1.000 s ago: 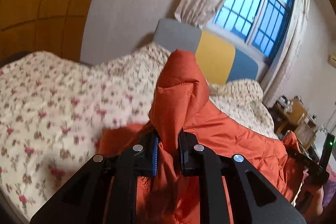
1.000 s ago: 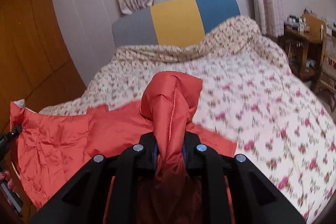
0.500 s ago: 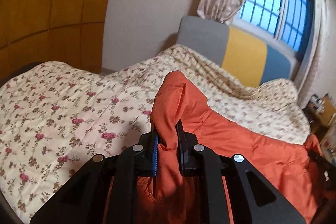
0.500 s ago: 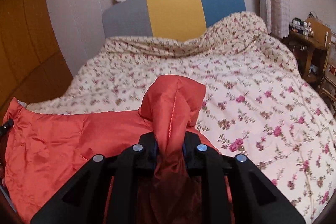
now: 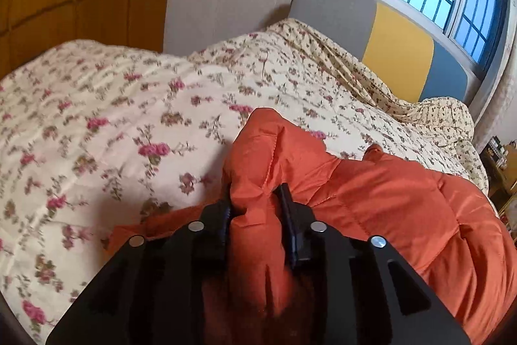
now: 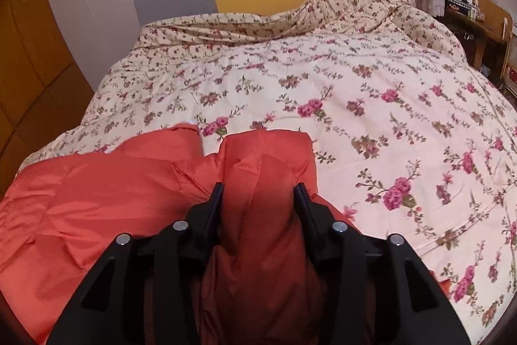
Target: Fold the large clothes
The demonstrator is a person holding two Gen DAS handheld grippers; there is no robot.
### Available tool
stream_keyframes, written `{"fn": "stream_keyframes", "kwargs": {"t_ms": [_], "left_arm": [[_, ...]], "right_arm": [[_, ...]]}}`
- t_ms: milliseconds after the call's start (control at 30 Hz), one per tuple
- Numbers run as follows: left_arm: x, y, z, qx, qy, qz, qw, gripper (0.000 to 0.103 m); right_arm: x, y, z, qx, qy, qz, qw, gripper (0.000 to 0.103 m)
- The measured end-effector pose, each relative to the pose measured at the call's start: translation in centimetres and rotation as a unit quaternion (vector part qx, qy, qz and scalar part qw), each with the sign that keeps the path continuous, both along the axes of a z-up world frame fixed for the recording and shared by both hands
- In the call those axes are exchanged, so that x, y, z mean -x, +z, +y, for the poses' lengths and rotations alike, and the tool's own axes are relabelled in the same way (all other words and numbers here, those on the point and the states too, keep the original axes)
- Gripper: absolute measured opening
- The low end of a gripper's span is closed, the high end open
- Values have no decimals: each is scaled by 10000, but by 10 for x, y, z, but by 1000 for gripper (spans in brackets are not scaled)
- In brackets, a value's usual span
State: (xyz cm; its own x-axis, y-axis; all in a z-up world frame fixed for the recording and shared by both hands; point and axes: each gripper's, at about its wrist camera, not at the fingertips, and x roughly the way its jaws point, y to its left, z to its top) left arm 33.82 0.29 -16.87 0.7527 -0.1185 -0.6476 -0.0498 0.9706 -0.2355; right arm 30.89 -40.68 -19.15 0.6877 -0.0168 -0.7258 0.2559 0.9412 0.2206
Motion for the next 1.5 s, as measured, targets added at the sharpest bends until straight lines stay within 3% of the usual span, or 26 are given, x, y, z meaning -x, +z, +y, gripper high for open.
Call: {"fn": "stream_keyframes", "kwargs": {"t_ms": [267, 367, 500, 600, 700, 767, 867, 1000, 1133, 1300, 1367, 1500], "left_arm": [[-6, -8, -1, 18, 17, 221, 9998, 38], [-4, -5, -3, -48, 23, 239, 9997, 47], [7, 2, -5, -205, -46, 266, 9994, 63], [34, 17, -13, -413, -150, 95, 9990, 97], [66, 35, -26, -496, -322, -303, 9978, 98], [81, 46, -37, -550, -486, -518, 9960, 98], [91, 61, -51, -608, -703, -740, 9929, 98], [91, 78, -80, -715, -975, -1016, 9874, 98], [65, 80, -113, -1081, -1093, -928, 9837, 98], [28, 52, -135, -1529, -1158, -459, 9804, 98], [18, 33, -128, -1279, -1164, -155, 9848, 98], [14, 14, -115, -853, -1127, -129, 9899, 100]], "right_arm": [[-7, -6, 6, 267, -57, 89, 9996, 46], [-8, -6, 7, 327, -62, 98, 9994, 46], [-7, -5, 7, 351, -65, 84, 9993, 48], [-3, -4, 8, 361, -67, 27, 9993, 51], [11, 6, 9, 395, -142, -321, 9986, 57], [28, 19, 10, 455, -247, -688, 9963, 57], [48, 39, 15, 482, -315, -894, 9943, 57], [66, 66, 32, 218, 112, -1139, 9932, 56], [44, 76, 73, 262, 816, -912, 9921, 56], [4, 41, 105, 462, 1193, -160, 9917, 57], [-1, 29, 105, 407, 1197, -132, 9919, 58], [-5, 16, 104, 327, 1161, -199, 9925, 58]]}}
